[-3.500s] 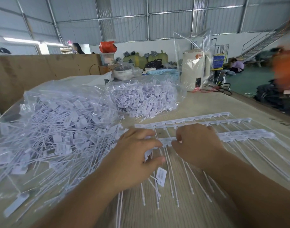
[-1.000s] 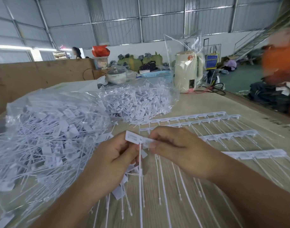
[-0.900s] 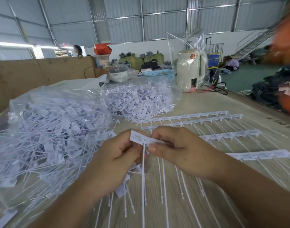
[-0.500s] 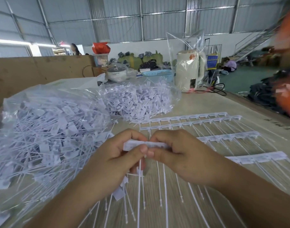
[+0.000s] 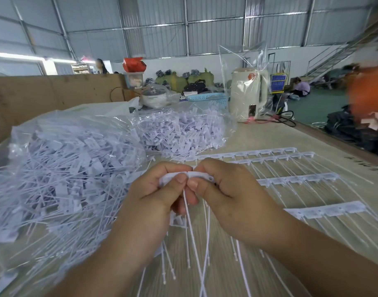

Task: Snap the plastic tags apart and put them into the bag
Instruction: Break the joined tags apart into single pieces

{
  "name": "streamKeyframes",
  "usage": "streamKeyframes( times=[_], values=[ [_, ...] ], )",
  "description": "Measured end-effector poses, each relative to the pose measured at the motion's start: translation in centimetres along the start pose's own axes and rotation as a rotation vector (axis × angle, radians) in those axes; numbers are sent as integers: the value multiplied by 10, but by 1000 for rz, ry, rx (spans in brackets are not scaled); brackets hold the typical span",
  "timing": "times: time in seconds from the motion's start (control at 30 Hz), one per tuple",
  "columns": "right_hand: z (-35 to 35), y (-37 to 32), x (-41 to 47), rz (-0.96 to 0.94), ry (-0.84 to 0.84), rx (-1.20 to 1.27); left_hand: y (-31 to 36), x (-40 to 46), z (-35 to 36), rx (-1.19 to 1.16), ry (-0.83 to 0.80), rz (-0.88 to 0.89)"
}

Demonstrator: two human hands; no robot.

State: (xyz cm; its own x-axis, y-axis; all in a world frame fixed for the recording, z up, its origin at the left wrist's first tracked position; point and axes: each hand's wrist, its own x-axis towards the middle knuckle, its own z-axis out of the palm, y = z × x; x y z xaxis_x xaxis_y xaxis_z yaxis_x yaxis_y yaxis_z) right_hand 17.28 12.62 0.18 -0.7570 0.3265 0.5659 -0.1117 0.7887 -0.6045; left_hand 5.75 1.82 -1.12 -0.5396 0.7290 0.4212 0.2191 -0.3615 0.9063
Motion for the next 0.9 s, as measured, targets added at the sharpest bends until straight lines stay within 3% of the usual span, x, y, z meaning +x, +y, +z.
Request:
streamKeyframes(
  times=[0.23,0.67,0.8,0.9],
  values=[
    [11,1,2,-23,78,2,0,-2,8,-142,109,-58],
    [23,-1,0,-64,218,88,6,-3,13,-275,160,-91],
    [17,-1,1,-58,121,177,8,0,6,-269,88,-124],
    [1,4,0,-9,-88,201,12,7,-11,-126,-142,-155]
  ],
)
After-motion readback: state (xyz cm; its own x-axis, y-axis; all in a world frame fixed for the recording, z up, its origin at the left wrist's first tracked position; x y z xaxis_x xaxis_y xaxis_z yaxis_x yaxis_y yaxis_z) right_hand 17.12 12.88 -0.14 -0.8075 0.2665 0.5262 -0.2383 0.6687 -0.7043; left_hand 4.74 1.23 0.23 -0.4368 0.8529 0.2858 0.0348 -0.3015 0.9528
